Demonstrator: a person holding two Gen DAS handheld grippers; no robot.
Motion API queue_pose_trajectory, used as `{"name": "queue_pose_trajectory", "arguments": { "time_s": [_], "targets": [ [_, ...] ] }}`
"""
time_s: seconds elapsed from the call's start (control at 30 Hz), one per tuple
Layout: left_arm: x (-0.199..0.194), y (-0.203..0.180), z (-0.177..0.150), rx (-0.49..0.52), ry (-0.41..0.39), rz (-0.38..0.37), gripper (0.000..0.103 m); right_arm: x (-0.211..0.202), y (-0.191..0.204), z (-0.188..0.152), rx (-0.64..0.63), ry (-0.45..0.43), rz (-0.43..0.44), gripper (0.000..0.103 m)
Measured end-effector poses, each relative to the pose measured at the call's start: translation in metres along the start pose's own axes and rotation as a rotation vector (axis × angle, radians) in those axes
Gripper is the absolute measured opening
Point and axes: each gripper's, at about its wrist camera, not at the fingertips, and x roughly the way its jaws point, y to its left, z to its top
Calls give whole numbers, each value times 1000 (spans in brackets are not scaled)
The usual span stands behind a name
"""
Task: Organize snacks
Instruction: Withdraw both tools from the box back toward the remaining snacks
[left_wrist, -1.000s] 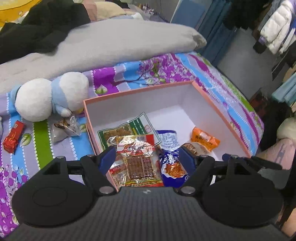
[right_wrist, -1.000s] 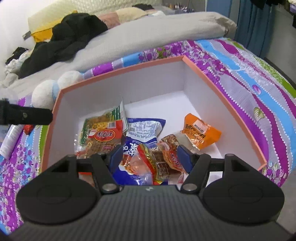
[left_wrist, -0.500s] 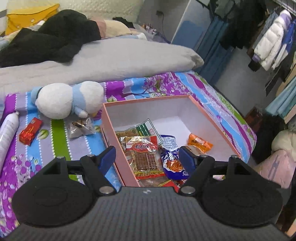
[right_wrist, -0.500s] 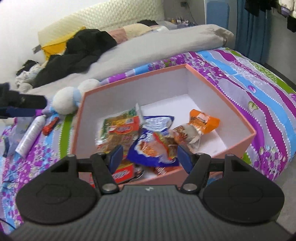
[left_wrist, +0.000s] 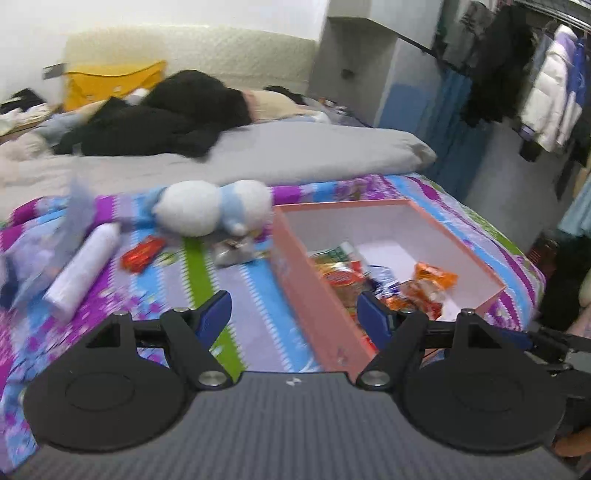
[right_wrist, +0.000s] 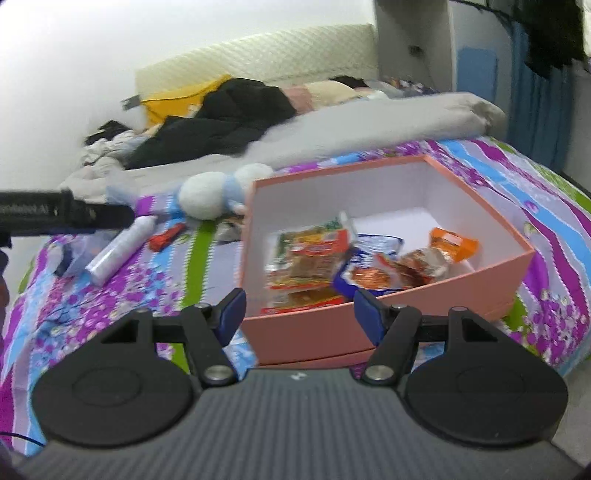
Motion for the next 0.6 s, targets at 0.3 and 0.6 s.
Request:
{"name": "queue_pose_trajectory", "arguments": {
  "time_s": [0.3, 0.6],
  "targets": [
    [-63, 33, -65, -116, -17, 114, 83, -20, 42, -29, -44, -47, 61, 67],
    [-115, 32, -90, -163, -67, 180, 85, -32, 65, -52, -78, -36, 123, 67]
  ]
}}
